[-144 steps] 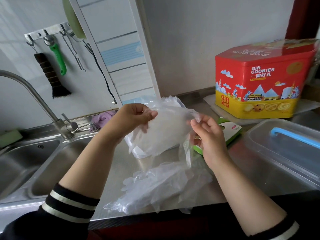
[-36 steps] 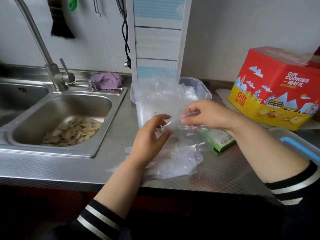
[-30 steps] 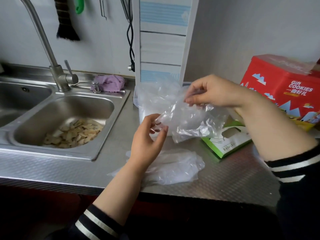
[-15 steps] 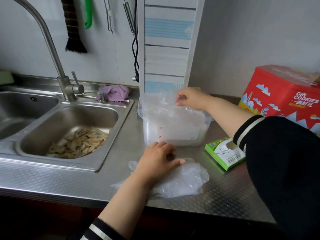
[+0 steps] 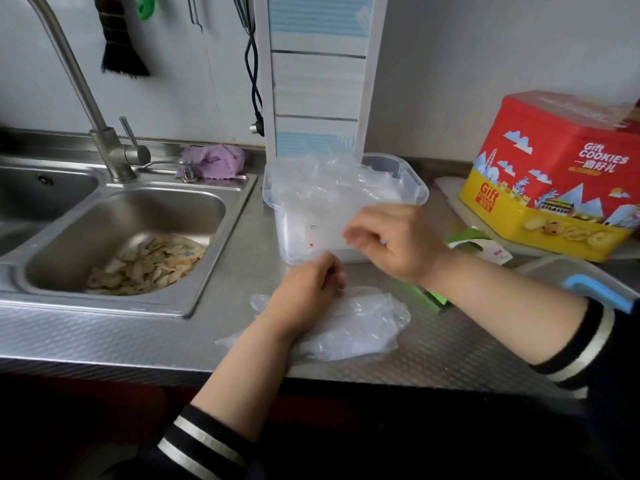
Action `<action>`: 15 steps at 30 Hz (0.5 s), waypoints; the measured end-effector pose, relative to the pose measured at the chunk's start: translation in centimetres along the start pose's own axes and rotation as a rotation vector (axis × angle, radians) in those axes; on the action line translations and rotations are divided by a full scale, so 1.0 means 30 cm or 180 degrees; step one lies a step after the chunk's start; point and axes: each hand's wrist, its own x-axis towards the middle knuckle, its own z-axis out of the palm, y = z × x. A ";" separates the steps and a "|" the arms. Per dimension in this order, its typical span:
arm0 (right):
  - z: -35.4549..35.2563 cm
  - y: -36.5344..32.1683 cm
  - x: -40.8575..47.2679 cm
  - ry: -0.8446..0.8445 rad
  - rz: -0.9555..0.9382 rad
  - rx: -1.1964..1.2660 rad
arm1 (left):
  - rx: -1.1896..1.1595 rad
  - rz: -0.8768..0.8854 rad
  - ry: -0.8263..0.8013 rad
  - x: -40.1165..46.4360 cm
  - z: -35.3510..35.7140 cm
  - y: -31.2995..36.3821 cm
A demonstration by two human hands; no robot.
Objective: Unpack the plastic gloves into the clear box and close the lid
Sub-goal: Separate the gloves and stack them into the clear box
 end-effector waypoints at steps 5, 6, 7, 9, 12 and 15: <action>0.083 -0.026 -0.126 -0.2319 0.1835 -0.0239 | -0.0294 -0.0313 0.0366 -0.015 -0.022 0.014; 0.091 -0.022 -0.140 -0.2417 0.2060 -0.0068 | -0.0339 -0.0352 0.0381 -0.017 -0.024 0.018; 0.099 -0.016 -0.148 -0.2338 0.2209 0.0125 | -0.0360 -0.0376 0.0339 -0.017 -0.025 0.020; 0.101 -0.008 -0.144 -0.2046 0.2367 0.0343 | -0.0339 -0.0352 0.0147 -0.017 -0.023 0.018; 0.082 0.009 -0.129 -0.1653 0.2384 0.0632 | -0.0417 -0.0301 -0.0095 -0.018 -0.021 0.016; 0.048 0.032 -0.115 -0.1500 0.2466 0.0545 | -0.0392 -0.0234 0.0072 -0.016 -0.026 0.019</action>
